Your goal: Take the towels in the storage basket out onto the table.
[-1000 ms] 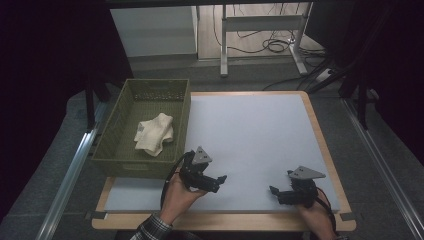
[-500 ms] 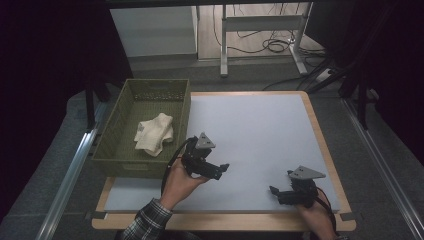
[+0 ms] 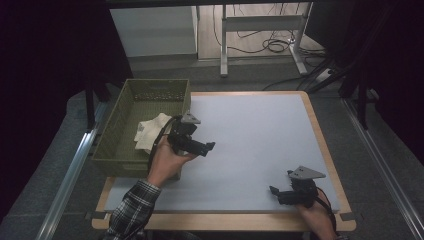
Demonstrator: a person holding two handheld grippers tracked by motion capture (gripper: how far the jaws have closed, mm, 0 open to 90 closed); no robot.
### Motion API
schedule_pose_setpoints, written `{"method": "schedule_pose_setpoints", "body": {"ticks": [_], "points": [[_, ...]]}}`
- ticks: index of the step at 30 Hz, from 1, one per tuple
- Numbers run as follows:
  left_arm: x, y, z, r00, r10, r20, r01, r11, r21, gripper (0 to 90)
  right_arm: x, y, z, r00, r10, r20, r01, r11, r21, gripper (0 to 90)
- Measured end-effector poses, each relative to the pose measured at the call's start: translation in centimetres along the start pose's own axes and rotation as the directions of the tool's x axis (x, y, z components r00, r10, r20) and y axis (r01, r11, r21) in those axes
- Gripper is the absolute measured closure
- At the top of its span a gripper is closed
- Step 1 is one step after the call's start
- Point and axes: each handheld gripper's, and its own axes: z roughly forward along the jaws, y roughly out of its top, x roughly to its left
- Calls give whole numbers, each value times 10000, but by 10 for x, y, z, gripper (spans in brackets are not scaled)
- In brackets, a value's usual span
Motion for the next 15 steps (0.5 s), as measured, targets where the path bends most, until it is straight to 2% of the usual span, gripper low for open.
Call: {"method": "schedule_pose_setpoints", "body": {"ticks": [3,8,9,11,12,14,15], "points": [[12,2,-3,9998,-148,-139,148,9999,48,35,0,0,0,10000,-3,0,3,10000,0,92],[34,5,-11,9977,-319,-604,325,9994,95,31,0,0,0,10000,-1,-1,1,10000,2,92],[34,5,-11,9977,-319,-604,325,9994,95,31,0,0,0,10000,0,0,0,10000,1,92],[43,5,-13,9958,-400,-824,416,9990,175,31,0,0,0,10000,2,0,-2,10000,4,92],[53,4,-14,9933,-518,-1031,545,9982,232,27,0,0,0,10000,-1,-1,1,10000,0,92],[66,1,-16,9904,-770,-1147,800,9966,211,28,0,0,0,10000,3,-2,-3,10000,1,92],[66,1,-16,9904,-770,-1147,800,9966,211,28,0,0,0,10000,3,-2,-3,10000,1,92]]}}
